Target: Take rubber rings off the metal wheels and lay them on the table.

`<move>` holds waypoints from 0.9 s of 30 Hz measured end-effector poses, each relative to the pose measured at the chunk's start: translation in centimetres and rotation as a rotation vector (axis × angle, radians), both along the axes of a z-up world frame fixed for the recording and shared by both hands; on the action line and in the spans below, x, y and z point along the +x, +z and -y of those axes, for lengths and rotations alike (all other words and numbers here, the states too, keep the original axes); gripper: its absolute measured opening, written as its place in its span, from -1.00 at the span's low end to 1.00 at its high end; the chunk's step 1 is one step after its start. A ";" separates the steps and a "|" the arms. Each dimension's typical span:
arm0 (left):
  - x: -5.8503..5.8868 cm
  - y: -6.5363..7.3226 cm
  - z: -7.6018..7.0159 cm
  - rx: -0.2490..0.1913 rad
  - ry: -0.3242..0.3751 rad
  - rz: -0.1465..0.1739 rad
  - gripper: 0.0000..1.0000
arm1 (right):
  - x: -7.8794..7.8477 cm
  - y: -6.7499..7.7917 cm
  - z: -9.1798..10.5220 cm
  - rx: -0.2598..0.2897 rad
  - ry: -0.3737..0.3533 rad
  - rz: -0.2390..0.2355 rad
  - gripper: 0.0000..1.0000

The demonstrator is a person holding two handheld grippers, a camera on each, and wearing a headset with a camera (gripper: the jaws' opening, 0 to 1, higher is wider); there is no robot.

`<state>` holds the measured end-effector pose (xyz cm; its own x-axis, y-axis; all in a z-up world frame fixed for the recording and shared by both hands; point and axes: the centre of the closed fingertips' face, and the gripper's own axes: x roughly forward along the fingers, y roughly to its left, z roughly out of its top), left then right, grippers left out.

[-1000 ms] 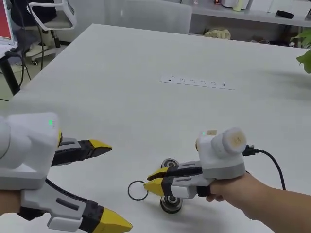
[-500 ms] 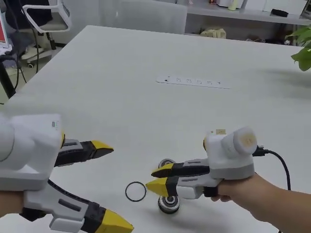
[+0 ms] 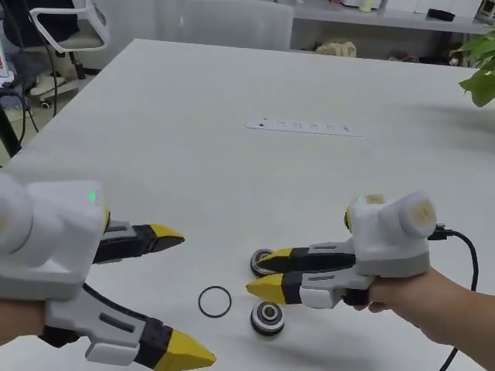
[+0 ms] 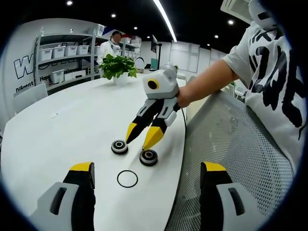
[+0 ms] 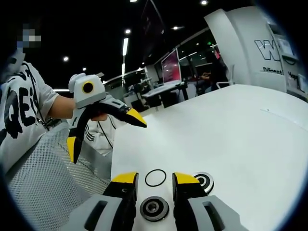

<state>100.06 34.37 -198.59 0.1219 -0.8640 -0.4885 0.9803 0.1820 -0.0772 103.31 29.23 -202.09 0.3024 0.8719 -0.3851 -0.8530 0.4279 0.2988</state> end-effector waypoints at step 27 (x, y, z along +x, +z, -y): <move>0.0 -0.6 2.4 0.019 -0.063 0.002 0.61 | -1.1 0.0 2.4 -0.049 0.017 0.039 -0.37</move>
<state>100.08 32.01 -199.19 0.0685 -0.8606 -0.5046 0.9900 0.1213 -0.0725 102.24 26.81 -202.11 0.3033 0.8576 -0.4153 -0.8710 0.4263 0.2442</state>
